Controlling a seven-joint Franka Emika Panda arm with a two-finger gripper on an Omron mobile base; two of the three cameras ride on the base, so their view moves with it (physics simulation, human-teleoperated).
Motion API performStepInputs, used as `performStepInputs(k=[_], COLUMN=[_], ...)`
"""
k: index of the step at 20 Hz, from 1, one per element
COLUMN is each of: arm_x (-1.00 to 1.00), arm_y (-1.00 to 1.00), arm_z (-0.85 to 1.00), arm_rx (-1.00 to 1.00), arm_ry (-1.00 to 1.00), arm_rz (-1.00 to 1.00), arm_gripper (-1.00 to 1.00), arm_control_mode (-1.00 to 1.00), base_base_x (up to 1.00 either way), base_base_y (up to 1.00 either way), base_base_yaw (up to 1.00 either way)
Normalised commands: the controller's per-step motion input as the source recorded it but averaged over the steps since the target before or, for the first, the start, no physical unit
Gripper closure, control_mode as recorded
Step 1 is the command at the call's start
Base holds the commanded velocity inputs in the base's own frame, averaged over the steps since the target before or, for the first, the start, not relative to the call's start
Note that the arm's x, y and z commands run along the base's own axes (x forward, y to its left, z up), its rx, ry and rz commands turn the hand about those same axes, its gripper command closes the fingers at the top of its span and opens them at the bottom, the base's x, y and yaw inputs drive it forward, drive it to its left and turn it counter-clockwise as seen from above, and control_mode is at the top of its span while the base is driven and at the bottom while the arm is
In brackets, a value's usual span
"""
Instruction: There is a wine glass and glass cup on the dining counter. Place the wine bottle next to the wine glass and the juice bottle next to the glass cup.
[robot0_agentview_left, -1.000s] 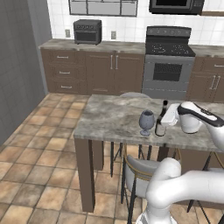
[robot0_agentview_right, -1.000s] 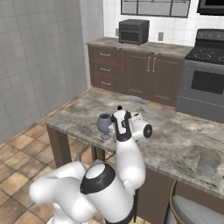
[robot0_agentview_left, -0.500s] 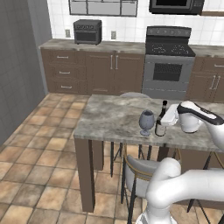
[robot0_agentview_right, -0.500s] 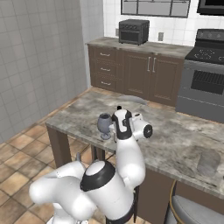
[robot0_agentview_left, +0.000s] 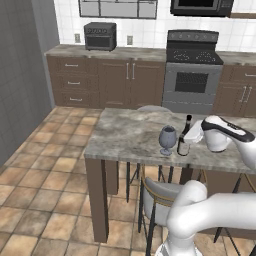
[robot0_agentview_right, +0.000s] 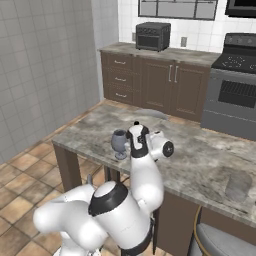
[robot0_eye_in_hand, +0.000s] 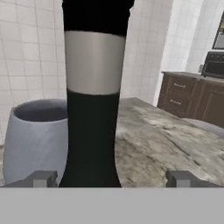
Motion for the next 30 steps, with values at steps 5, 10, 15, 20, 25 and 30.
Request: performStepInputs(k=[5,10,15,20,25,30], arm_x=[-0.16,-0.14,-0.09,-0.08,-0.16,-0.3], arm_y=[0.05,0.02,0.0,-0.02,0.0,-0.03], arm_z=[-0.18,-0.11,-0.04,0.03,0.09,0.13], arm_rx=[0.0,0.0,0.0,0.03,0.08,0.04], arm_ry=[0.09,0.09,0.05,0.0,0.0,0.0], arm_rz=[-0.07,-0.07,-0.06,-0.06,-0.06,-0.07], arm_gripper=[-1.0,-1.0,-1.0,-1.0,-1.0,-1.0], arm_control_mode=[-1.0,-1.0,-1.0,-1.0,-1.0,-1.0], base_base_x=[0.0,0.0,0.0,0.0,0.0,0.0], base_base_y=[0.0,0.0,0.0,0.0,0.0,0.0], base_base_yaw=[0.0,0.0,0.0,0.0,0.0,0.0])
